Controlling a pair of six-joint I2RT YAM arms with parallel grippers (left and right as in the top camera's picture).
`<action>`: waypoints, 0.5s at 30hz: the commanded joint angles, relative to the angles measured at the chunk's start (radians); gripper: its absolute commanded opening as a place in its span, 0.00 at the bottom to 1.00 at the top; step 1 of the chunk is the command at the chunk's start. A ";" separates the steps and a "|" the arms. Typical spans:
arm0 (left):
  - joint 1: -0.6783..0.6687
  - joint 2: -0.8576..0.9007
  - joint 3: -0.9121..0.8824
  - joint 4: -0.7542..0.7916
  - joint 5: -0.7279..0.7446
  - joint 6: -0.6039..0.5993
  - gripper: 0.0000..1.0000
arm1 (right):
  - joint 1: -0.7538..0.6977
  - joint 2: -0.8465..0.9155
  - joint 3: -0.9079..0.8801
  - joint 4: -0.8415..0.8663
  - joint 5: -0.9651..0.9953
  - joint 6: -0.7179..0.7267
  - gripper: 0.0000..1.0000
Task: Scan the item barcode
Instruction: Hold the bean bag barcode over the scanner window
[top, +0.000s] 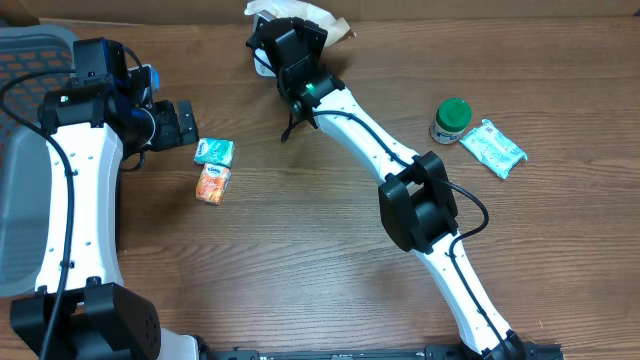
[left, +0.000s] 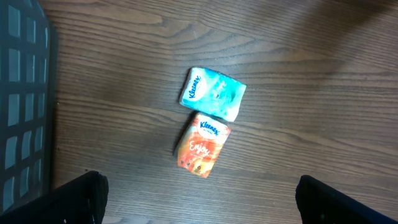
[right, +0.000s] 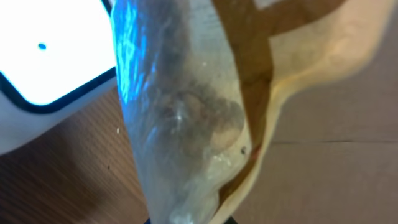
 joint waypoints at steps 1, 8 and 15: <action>0.004 0.007 -0.004 0.004 -0.003 0.011 0.99 | 0.021 -0.018 0.005 0.009 0.004 0.004 0.04; 0.004 0.007 -0.004 0.004 -0.003 0.011 1.00 | 0.016 -0.166 0.007 -0.179 -0.082 0.238 0.04; 0.004 0.007 -0.004 0.004 -0.003 0.011 0.99 | -0.002 -0.466 0.007 -0.496 -0.245 0.602 0.04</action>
